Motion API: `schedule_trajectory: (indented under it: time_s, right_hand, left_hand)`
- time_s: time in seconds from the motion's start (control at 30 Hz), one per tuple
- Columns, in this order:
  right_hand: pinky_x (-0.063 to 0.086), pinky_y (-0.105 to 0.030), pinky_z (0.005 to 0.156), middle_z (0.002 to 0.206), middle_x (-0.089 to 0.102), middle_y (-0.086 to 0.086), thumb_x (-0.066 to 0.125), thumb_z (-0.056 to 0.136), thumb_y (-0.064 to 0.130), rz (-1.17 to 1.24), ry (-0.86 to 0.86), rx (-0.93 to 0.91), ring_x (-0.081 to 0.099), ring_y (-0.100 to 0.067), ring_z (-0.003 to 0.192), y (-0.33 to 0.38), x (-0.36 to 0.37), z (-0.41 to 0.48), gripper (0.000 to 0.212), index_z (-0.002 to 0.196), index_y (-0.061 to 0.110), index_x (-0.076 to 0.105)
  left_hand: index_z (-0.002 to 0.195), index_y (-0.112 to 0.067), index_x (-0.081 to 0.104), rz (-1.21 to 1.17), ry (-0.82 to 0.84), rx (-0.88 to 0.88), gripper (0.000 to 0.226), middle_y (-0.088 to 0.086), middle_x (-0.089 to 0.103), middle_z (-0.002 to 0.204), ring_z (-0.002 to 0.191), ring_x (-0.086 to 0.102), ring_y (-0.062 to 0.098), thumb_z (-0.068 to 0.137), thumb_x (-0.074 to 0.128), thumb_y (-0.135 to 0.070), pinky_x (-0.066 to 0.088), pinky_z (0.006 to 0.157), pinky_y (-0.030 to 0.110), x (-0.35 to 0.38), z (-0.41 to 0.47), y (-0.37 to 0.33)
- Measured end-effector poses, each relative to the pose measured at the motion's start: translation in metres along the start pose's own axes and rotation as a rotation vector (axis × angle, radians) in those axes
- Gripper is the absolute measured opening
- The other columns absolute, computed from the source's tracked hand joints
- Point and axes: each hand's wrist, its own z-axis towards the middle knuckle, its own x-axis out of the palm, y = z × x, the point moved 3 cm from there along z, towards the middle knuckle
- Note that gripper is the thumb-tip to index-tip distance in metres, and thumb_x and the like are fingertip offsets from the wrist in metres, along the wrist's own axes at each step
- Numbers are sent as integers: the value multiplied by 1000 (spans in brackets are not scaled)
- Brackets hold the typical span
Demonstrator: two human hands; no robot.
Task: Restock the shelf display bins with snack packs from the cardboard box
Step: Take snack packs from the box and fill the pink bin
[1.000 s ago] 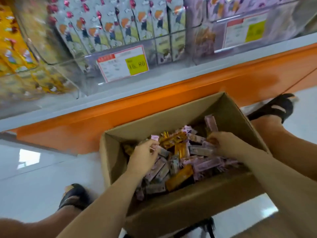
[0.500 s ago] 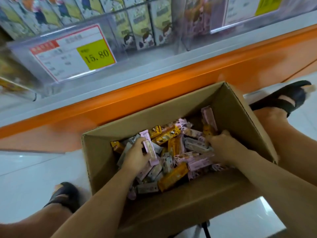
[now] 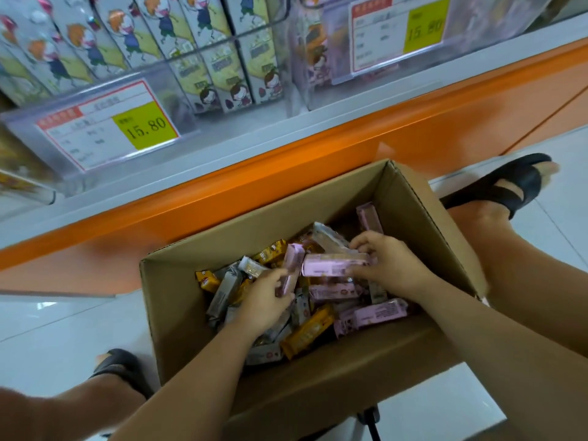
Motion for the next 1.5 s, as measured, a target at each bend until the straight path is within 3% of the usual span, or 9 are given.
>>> schedule_trajectory:
  time_s: [0.2, 0.43, 0.6, 0.67, 0.77, 0.97, 1.17, 1.37, 1.5]
  right_hand:
    - [54, -30, 79, 104, 61, 0, 75, 80, 29, 141, -54, 68, 60, -16, 95, -5, -7, 6, 34, 107, 24, 55]
    - [48, -23, 89, 115, 59, 5, 68, 85, 25, 234, 277, 38, 56, -11, 113, 10, 6, 3, 49, 131, 20, 50]
    - [50, -27, 87, 118, 60, 0, 66, 88, 20, -271, 408, 172, 58, -14, 104, -8, -6, 0, 37, 123, 18, 55]
    - [50, -31, 85, 111, 58, -2, 67, 87, 18, -439, 513, 242, 58, -19, 98, -18, -3, -2, 33, 118, 15, 56]
    - [50, -31, 82, 113, 57, -5, 70, 85, 18, -532, 574, 296, 57, -21, 97, -23, 2, -2, 38, 119, 14, 55]
    - [44, -26, 80, 123, 55, 0, 71, 85, 24, -470, 606, 248, 54, -18, 104, -14, 5, -1, 44, 125, 14, 55]
    - [49, -22, 80, 108, 64, 0, 66, 85, 11, -179, 280, 138, 58, -10, 94, -3, 21, 11, 35, 120, 14, 60]
    - [45, -29, 96, 147, 39, -5, 67, 86, 38, -212, 480, 207, 47, -23, 125, -9, 56, 18, 72, 145, 17, 32]
    - [44, -38, 101, 145, 40, -7, 65, 84, 50, -265, 538, 261, 47, -26, 124, -8, 62, 24, 82, 146, 15, 24]
  left_hand:
    - [130, -28, 51, -272, 2, -8, 39, -12, 52, 131, 112, 51, 4, 93, 61, -25, 41, 92, 21, 6, -3, -42]
    - [131, -21, 48, -883, 25, -282, 44, 6, 65, 120, 99, 68, 20, 90, 65, -23, 56, 77, 34, 23, 24, -62]
    - [108, -30, 55, -740, -2, -294, 26, -8, 63, 107, 94, 60, 11, 89, 67, -18, 47, 85, 33, 31, 28, -49]
    - [121, -28, 54, -590, -7, -290, 38, -8, 59, 124, 110, 57, 16, 86, 70, -24, 43, 101, 41, 29, 24, -35]
    - [134, -21, 47, -463, 9, -284, 49, -5, 58, 121, 107, 55, 16, 90, 66, -22, 44, 96, 34, 22, 16, -20]
    - [140, -22, 40, -338, -14, -231, 53, -5, 48, 124, 107, 44, 10, 92, 62, -26, 35, 88, 27, 15, 14, -7]
    - [134, -17, 51, -391, -137, -230, 44, 2, 57, 129, 113, 55, 17, 92, 63, -22, 44, 99, 36, 5, 13, -1]
    - [136, -16, 50, -283, -117, -288, 46, 1, 54, 136, 120, 53, 19, 94, 59, -30, 43, 102, 36, 0, 10, 11]
    - [132, -21, 51, -250, -3, -296, 42, -4, 57, 126, 110, 53, 12, 94, 55, -40, 44, 94, 31, 0, 6, 14]
